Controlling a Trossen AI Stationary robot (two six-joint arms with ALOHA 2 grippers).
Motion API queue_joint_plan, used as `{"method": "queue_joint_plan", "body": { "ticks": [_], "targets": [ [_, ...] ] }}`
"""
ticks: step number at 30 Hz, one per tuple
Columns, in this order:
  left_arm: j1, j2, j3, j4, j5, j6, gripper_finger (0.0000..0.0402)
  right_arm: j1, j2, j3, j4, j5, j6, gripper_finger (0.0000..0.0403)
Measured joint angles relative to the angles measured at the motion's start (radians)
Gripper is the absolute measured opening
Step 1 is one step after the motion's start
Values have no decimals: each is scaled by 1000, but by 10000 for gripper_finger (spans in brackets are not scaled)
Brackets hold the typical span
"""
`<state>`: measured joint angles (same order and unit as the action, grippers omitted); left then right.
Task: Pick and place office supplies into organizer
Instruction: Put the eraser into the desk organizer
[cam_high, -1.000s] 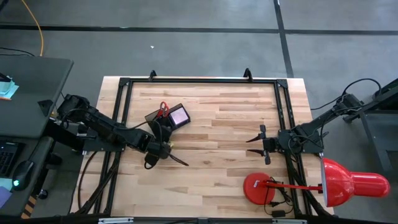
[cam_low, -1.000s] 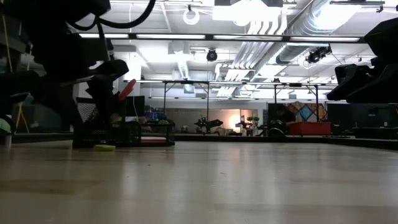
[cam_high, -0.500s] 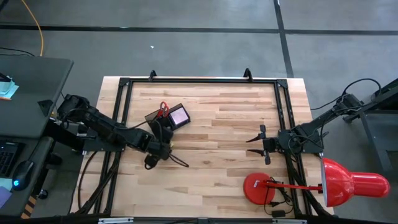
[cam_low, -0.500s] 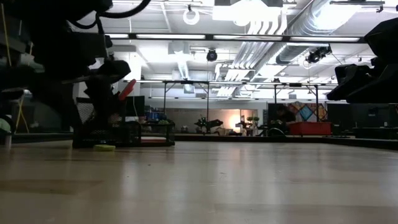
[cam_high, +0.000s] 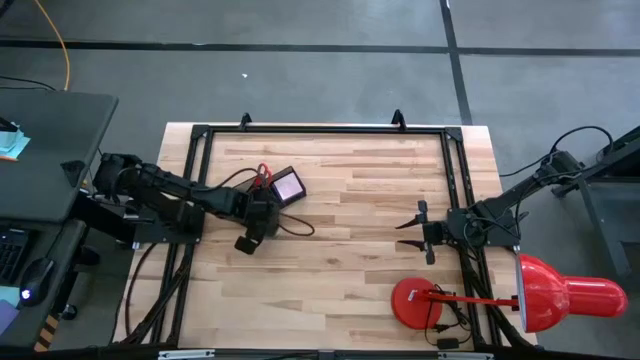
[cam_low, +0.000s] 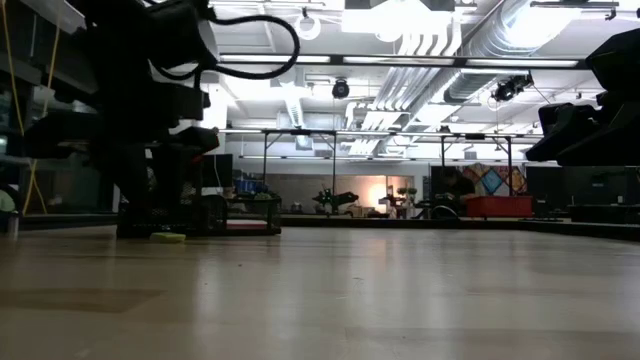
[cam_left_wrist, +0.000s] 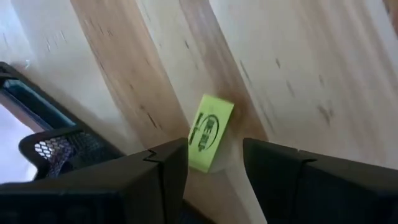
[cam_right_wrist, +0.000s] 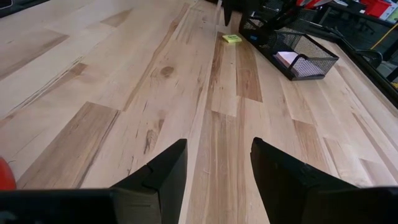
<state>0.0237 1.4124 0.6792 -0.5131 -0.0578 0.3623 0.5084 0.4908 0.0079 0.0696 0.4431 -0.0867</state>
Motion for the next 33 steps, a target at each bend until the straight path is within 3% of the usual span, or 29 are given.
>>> {"method": "queue_joint_plan", "body": {
  "ticks": [14,33],
  "targets": [
    [39,70,0,54,11,155,150,0,0,0,0,-1,0,169],
    [62,122,3,85,44,127,150,0,0,0,0,-6,0,169]
  ]
}}
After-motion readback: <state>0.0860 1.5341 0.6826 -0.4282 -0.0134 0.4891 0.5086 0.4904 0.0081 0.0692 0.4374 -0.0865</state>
